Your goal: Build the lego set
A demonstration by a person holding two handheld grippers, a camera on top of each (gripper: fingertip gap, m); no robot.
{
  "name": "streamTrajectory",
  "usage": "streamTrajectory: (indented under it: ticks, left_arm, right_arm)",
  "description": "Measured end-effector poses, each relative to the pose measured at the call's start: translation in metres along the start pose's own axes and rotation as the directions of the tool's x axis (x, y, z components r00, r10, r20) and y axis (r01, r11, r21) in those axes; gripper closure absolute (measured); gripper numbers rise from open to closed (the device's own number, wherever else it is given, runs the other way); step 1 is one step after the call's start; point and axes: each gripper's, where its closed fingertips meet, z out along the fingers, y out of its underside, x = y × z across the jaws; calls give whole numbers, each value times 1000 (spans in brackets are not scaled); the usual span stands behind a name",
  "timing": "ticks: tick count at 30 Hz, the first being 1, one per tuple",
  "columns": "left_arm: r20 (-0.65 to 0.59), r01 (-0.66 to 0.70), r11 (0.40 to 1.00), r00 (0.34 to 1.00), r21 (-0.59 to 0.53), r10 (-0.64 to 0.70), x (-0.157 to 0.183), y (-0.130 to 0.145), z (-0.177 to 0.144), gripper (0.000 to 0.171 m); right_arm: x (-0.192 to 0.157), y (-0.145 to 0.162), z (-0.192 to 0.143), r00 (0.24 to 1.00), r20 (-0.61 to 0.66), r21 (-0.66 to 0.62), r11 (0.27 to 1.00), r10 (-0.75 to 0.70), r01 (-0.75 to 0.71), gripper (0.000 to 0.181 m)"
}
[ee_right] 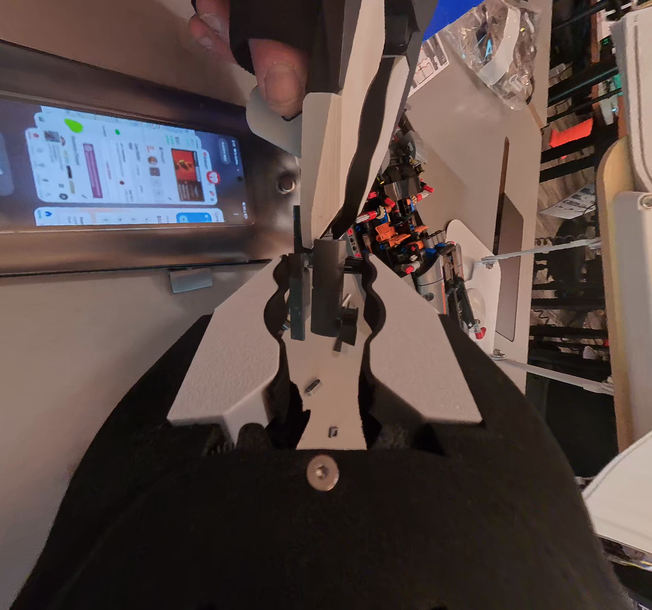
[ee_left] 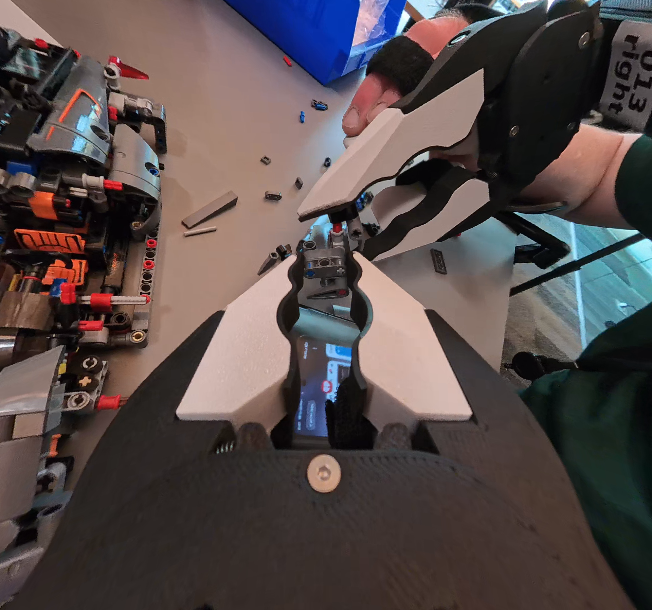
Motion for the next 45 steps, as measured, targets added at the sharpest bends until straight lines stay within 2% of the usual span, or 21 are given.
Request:
streamTrajectory:
  ticks: [8,12,15,18,21,34,45]
  left_arm:
    - [157,-103,994,983,30,97,4,-18,-9,150]
    - [109,-50,994,993,94,40,8,-29,-11,150]
    - [18,42,990,999,138,-45,9,-32,-10,150]
    - [-18,82,985,997,154,-80,9,-32,-8,150]
    - [-20,89,984,996,153,-87,8,-31,-6,150]
    - [2,83,984,996,160,-85,8,-32,-4,150]
    - [20,58,991,998,122,-61,7,-29,-2,150]
  right_arm:
    - [16,-8,-9,991,-129,23,998,-47,50,141]
    - [23,-9,-11,984,-172,29,998,-43,49,126]
    - [26,-8,-10,982,-184,22,999,-35,40,125]
    - [28,-5,-10,980,-195,9,999,-36,39,129]
    - [29,-3,-11,979,-199,-2,999,-32,32,138]
    - [31,-1,-12,974,-219,-34,998,-62,56,139]
    - [30,0,-11,960,-237,-97,987,-151,132,140]
